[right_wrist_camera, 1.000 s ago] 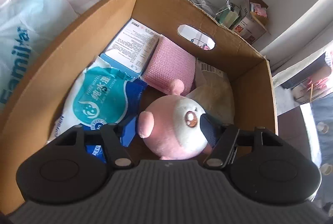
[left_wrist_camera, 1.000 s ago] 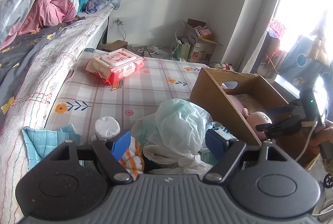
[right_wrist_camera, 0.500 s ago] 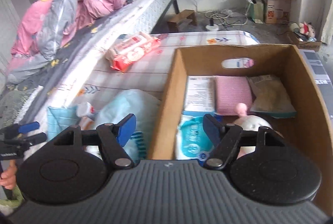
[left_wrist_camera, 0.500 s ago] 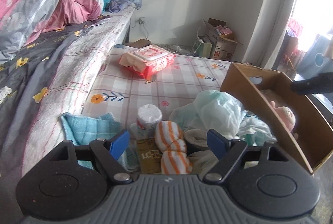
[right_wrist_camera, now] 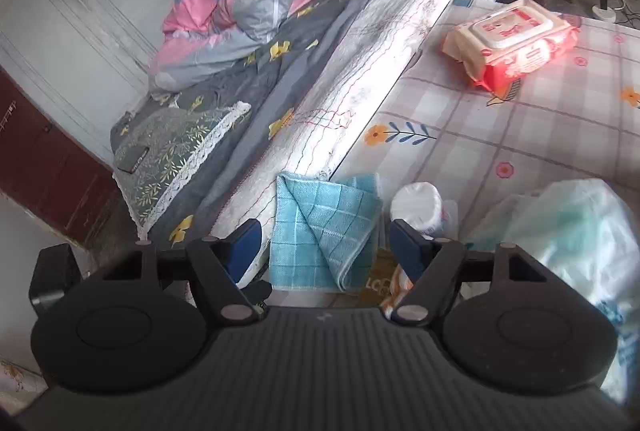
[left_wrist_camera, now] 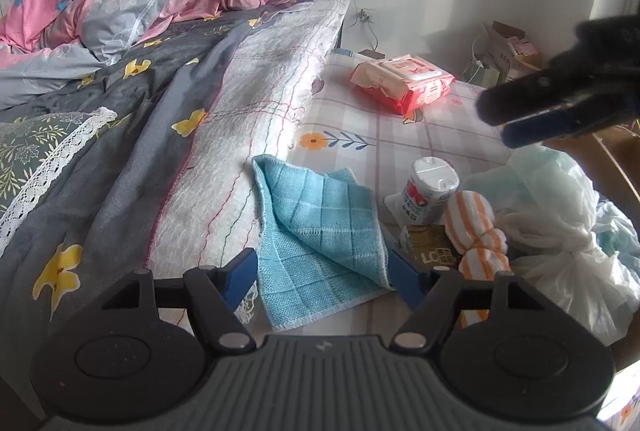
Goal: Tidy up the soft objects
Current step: 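Move the right gripper down onto the light-blue towel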
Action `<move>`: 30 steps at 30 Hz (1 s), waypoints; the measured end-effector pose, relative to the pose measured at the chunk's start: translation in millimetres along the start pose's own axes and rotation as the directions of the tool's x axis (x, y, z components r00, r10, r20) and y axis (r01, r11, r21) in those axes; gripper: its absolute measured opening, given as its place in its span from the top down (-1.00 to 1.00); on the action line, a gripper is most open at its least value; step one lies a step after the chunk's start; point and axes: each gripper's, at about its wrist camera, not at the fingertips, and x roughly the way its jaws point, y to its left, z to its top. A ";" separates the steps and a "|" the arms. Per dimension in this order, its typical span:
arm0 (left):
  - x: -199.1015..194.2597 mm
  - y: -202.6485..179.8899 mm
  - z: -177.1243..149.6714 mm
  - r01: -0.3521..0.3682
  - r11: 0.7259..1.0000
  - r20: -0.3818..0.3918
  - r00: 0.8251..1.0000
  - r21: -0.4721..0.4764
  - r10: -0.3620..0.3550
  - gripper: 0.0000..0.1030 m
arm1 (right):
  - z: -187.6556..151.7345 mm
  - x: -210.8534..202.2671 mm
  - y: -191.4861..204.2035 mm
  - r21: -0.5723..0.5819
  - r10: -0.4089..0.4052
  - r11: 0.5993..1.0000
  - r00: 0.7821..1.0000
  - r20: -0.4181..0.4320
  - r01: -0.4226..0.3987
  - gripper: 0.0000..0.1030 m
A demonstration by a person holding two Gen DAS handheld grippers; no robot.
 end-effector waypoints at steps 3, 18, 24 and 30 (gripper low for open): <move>17.7 1.2 -0.3 -0.009 1.000 -0.053 0.999 0.003 0.010 -0.36 | 28.6 47.7 2.6 -0.015 0.011 1.000 0.996 -0.087 -0.012 -0.37; 70.6 -1.0 -2.0 -0.025 1.000 -0.152 0.988 0.010 0.026 -0.36 | 85.0 222.5 -56.1 0.069 0.021 0.998 0.888 -0.459 0.012 -0.57; 77.5 -3.4 0.1 -0.019 1.000 -0.145 0.989 0.012 0.020 -0.37 | 83.8 236.8 -53.3 0.105 0.098 0.993 0.858 -0.504 -0.052 -0.71; 79.9 -9.4 4.8 0.018 1.000 -0.117 0.993 0.009 -0.017 -0.37 | 78.1 233.9 -40.5 0.085 0.129 0.991 0.847 -0.516 -0.099 -0.74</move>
